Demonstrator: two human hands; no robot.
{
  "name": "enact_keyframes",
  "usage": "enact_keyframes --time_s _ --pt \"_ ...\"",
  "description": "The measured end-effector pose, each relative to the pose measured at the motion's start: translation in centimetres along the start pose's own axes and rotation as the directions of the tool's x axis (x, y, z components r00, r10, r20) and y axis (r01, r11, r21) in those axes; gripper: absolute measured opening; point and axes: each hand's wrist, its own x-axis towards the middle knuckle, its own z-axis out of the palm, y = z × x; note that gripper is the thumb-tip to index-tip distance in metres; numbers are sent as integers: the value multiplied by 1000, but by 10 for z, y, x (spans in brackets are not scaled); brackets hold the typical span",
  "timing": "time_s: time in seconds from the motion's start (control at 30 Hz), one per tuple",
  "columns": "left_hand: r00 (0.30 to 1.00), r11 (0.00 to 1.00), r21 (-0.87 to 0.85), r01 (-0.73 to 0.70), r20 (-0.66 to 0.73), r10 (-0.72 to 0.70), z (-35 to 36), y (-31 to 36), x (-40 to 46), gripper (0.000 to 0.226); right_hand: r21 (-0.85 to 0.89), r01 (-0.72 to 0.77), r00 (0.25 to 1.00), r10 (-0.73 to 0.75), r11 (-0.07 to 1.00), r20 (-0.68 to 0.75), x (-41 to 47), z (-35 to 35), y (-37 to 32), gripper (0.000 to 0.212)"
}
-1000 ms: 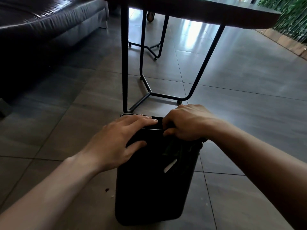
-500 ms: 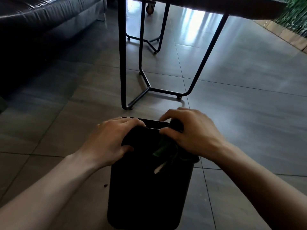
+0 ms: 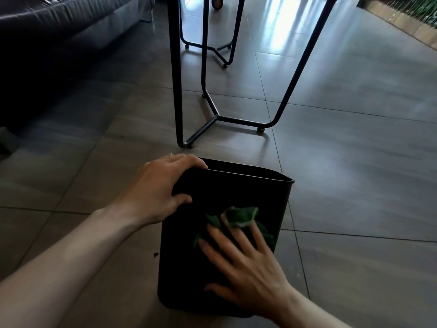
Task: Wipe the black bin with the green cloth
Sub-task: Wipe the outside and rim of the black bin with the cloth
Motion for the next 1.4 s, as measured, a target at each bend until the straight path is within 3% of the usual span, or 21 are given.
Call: enact_keyframes --time_s 0.07,0.17,0.27,0.33,0.4,0.47,0.53,0.63,0.7,0.77,0.83,0.9,0.97,1.03,1.1,1.17,1.23,1.3,1.4 --pt "1000 1000 -5 11 -1 -11 0 2 1 72 -40 111 994 -111 993 25 -17 8 -5 61" --pt "999 999 -23 38 1 -38 -1 4 0 71 -22 150 984 -151 988 -91 -16 5 12 34" --pt "997 997 -19 73 -19 -74 -1 3 -1 70 91 -113 965 131 989 -226 13 -15 50 34" --pt "995 996 -17 93 -19 -93 -1 4 -1 69 224 -322 886 376 920 -270 38 -29 72 39" --pt "994 995 -19 101 -26 -102 -3 6 -1 68 237 -376 859 433 896 -273 52 -30 71 44" --pt "994 994 -18 104 -29 -104 -3 7 0 68 158 -296 920 326 942 -219 44 -17 44 50" --pt "994 995 -14 100 -34 -101 -4 7 0 67 69 -83 984 93 994 -154 17 6 7 47" --pt "995 995 -8 98 -32 -98 -3 7 -2 68 1 226 971 -226 974 -76 -26 26 -27 33" --pt "995 995 -6 96 -33 -97 -2 7 -2 68 -17 286 957 -287 958 -43 -31 23 -17 37" --pt "994 995 -9 103 -37 -104 -3 6 -3 68 17 197 976 -194 980 -97 -14 10 7 36" --pt "992 993 -12 119 -39 -120 -4 5 -4 68 126 -56 978 80 990 -192 14 -6 38 34" --pt "991 992 -14 127 -36 -127 -5 6 -4 68 231 -316 900 368 920 -234 43 -20 57 39" --pt "990 991 -14 133 -36 -134 -5 7 -3 67 248 -422 844 478 872 -244 58 -18 48 42" --pt "990 991 -16 136 -33 -136 -5 9 -2 67 186 -305 913 343 934 -223 45 -1 18 41" --pt "991 991 -9 133 -34 -133 -5 10 -2 66 115 -5 985 25 993 -168 12 21 -15 36" --pt "991 991 -1 132 -33 -131 -5 11 -3 66 21 270 962 -268 963 -56 -21 34 -31 32" --pt "991 992 1 129 -29 -129 -4 13 -4 67 -42 416 909 -414 909 42 -35 34 -26 31" --pt "991 992 1 125 -36 -125 -4 13 -5 67 36 366 931 -366 930 -5 -28 24 -6 28" --pt "991 992 3 129 -42 -128 -5 13 -4 67 207 27 985 10 978 -173 13 -1 31 28"
